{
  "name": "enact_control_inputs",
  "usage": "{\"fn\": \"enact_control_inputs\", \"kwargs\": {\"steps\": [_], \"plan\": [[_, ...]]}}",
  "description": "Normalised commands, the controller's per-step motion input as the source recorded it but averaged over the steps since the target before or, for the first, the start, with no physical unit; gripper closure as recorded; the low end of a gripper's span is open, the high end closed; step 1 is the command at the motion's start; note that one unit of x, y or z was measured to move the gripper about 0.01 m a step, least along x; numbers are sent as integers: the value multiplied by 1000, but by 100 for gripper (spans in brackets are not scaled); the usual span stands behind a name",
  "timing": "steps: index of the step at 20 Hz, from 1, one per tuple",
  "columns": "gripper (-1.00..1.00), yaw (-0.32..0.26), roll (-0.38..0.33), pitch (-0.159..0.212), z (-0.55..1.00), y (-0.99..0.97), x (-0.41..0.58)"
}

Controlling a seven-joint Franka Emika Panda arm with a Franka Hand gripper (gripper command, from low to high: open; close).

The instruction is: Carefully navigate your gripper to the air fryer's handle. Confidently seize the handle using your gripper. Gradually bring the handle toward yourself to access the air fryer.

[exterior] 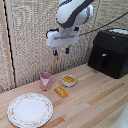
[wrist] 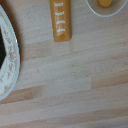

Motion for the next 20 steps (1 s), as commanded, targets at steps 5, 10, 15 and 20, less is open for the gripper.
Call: {"fn": "enact_control_inputs", "kwargs": {"steps": [5, 10, 15, 20], "plan": [[-100, -300, -43, 0, -2, 3, 33], [-100, -375, -44, 0, 0, 0, 41], [-100, -340, -125, -23, 53, 2, 151], [-100, -249, -261, -38, 54, 31, 176]]}}
